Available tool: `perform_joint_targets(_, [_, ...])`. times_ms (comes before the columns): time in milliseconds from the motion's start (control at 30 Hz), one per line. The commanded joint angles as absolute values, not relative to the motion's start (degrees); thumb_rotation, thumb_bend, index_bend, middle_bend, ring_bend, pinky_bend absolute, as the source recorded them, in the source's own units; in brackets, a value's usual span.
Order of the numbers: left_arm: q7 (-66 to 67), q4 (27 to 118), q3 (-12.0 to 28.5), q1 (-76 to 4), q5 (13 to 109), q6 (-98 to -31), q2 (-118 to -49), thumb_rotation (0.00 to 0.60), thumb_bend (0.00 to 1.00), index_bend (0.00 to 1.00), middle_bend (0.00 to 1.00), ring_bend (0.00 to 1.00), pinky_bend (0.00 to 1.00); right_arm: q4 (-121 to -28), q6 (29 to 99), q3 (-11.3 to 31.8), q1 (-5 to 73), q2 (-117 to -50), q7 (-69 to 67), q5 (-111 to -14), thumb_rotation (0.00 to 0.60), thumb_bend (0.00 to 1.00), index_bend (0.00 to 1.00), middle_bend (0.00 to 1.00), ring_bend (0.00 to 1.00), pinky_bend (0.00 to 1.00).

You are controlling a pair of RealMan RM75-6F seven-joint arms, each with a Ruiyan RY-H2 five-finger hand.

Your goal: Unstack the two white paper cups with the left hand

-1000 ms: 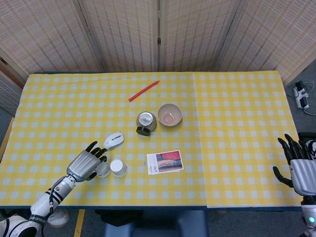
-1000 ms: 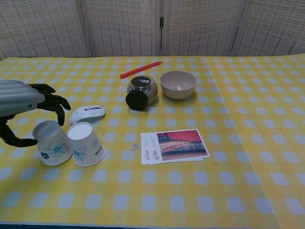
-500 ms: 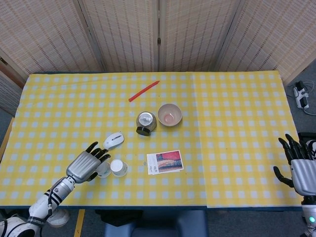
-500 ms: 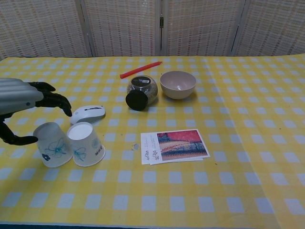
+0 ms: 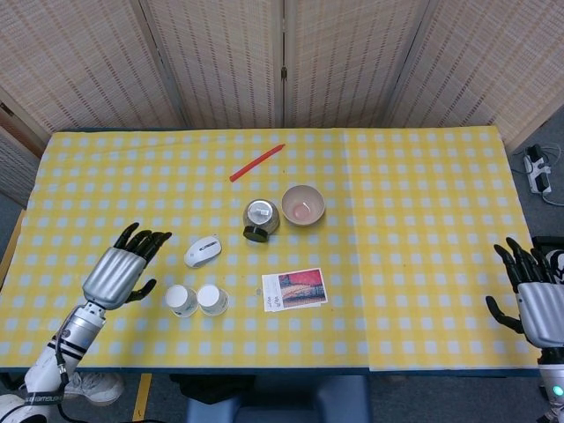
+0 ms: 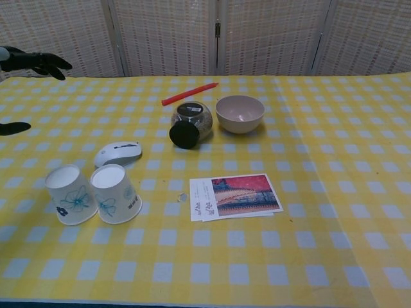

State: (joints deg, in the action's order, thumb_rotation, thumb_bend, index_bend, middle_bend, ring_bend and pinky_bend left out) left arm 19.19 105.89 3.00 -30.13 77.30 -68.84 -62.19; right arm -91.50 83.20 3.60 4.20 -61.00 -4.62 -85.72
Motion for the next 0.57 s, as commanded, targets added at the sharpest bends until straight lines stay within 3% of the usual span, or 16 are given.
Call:
perform_joint_targets(33, [16.66, 102.43, 4.89, -25.66, 76.16, -76.09, -63.49, 0.600, 0.40, 0.10, 0.16, 0.14, 0.05, -90.90, 82.28, 3.08, 4.93, -60.55, -7.78, -87.25, 0.600, 0.39, 0.00, 0.00, 0.09, 0.00])
perform_joint_targets(300, [16.42, 96.14, 2.06, -17.65, 79.43, -86.48, -67.01, 0.600, 0.40, 0.13, 0.16, 0.12, 0.02, -89.24, 82.42, 2.37, 6.06, -61.09, -12.23, -90.56, 0.600, 0.39, 0.00, 0.00, 0.11, 0.00])
perform_joint_targets(567, [16.38, 93.81, -0.32, -11.34, 81.01, -91.99, -67.86, 0.600, 0.40, 0.15, 0.16, 0.12, 0.01, -88.51, 83.39, 1.45, 6.14, -62.27, -13.24, -92.50, 0.600, 0.39, 0.00, 0.00, 0.12, 0.00])
